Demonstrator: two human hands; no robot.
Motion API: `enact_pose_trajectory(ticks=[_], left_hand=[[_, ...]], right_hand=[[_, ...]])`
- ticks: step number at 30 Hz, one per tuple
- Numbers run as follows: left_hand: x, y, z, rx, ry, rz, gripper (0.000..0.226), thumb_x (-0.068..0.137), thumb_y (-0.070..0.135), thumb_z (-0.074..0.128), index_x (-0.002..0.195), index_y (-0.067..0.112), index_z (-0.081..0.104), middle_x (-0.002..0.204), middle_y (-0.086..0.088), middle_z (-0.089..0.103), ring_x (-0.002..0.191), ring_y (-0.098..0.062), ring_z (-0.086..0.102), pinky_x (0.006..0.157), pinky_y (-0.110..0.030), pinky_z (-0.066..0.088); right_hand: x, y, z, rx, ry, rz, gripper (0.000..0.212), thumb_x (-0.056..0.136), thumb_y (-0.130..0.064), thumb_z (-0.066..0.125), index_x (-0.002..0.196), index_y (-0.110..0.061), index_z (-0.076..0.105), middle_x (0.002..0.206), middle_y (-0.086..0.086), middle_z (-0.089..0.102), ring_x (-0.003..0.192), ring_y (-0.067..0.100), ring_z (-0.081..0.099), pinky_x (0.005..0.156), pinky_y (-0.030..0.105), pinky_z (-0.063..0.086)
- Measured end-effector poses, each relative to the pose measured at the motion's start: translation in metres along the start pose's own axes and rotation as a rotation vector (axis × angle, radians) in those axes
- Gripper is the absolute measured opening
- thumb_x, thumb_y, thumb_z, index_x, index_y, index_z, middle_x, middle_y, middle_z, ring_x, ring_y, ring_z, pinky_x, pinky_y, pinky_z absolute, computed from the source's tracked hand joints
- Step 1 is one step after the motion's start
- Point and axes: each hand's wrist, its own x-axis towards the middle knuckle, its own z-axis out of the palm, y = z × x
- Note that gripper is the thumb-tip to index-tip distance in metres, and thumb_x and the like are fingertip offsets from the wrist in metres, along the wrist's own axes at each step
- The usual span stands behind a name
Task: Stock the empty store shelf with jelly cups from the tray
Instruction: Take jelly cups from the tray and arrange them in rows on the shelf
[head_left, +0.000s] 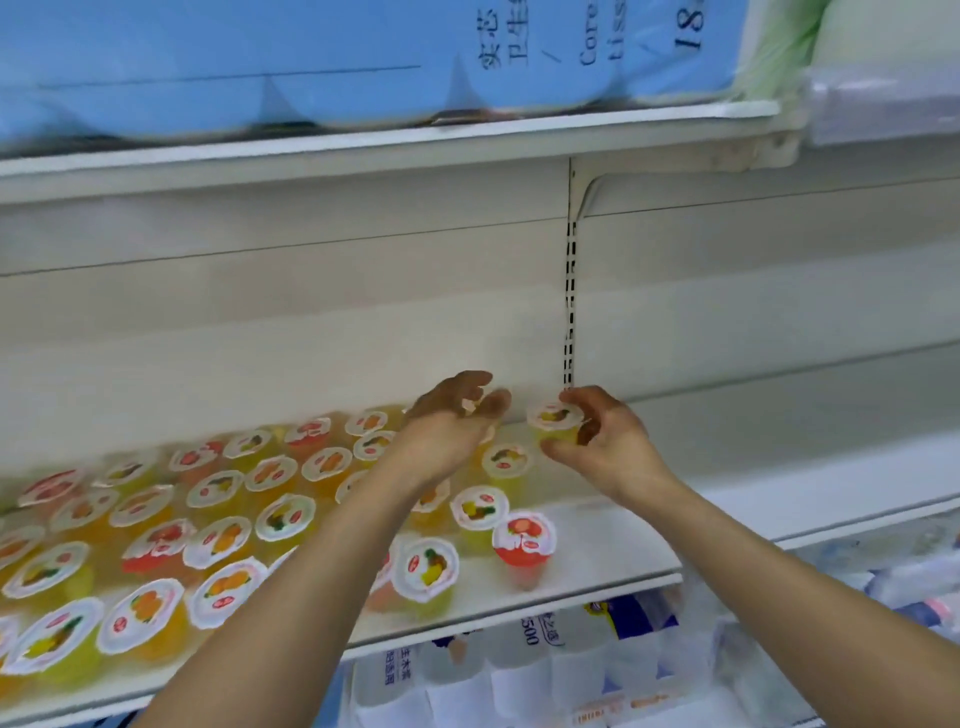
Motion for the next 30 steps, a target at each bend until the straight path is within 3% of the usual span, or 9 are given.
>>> enact_pose_trajectory(ticks=[2,5,10,18,22,30], left_hand=[[0.025,-0.016,0.006,0.178,-0.015,-0.014,0.035,0.097,0.045,0.047,0.131,0.037,0.053,0.139,0.005,0.051,0.128,-0.018,0.046,0.105,-0.033,0.037],[0.057,-0.034,0.017,0.340,-0.015,0.038,0.032,0.098,0.039,0.046,0.128,0.038,0.058,0.139,0.004,0.053,0.130,-0.019,0.046,0.106,-0.035,0.037],[0.089,-0.046,0.038,0.651,-0.184,0.134,0.043,0.102,0.043,0.031,0.143,0.035,0.040,0.153,0.013,0.035,0.145,-0.012,0.019,0.115,-0.039,0.015],[0.092,-0.049,0.043,0.776,-0.132,0.096,0.041,0.101,0.044,0.031,0.137,0.036,0.048,0.143,0.008,0.047,0.137,-0.015,0.033,0.116,-0.043,0.012],[0.094,-0.048,0.045,0.842,-0.103,0.082,0.043,0.100,0.046,0.029,0.138,0.033,0.047,0.138,0.005,0.051,0.131,-0.020,0.039,0.110,-0.042,0.021],[0.095,-0.051,0.051,0.799,-0.172,0.070,0.052,0.099,0.053,0.031,0.146,0.032,0.035,0.149,0.004,0.039,0.136,-0.024,0.035,0.112,-0.043,0.023]], right_hand=[[0.021,0.029,0.005,-0.073,-0.039,0.087,0.054,0.070,-0.017,0.081,0.118,-0.021,0.058,0.109,0.002,0.066,0.078,0.013,0.058,0.074,0.023,0.047],[0.046,0.055,0.019,-0.184,-0.135,0.122,0.054,0.071,-0.019,0.080,0.119,-0.019,0.056,0.116,0.004,0.064,0.100,0.023,0.061,0.085,0.030,0.047],[0.086,0.062,0.043,-0.179,-0.180,0.019,0.052,0.075,-0.016,0.075,0.121,-0.011,0.053,0.117,0.007,0.062,0.110,0.027,0.058,0.088,0.032,0.044],[0.133,0.065,0.068,-0.222,-0.191,0.031,0.055,0.081,-0.021,0.072,0.129,-0.013,0.048,0.124,0.007,0.060,0.114,0.024,0.057,0.087,0.027,0.041],[0.135,0.069,0.073,-0.246,-0.184,0.022,0.057,0.082,-0.027,0.072,0.131,-0.013,0.046,0.126,0.008,0.059,0.115,0.024,0.056,0.088,0.030,0.043],[0.107,0.059,0.044,-0.371,-0.195,0.003,0.067,0.086,-0.033,0.065,0.144,-0.018,0.034,0.141,0.009,0.042,0.130,0.026,0.041,0.102,0.038,0.040]])
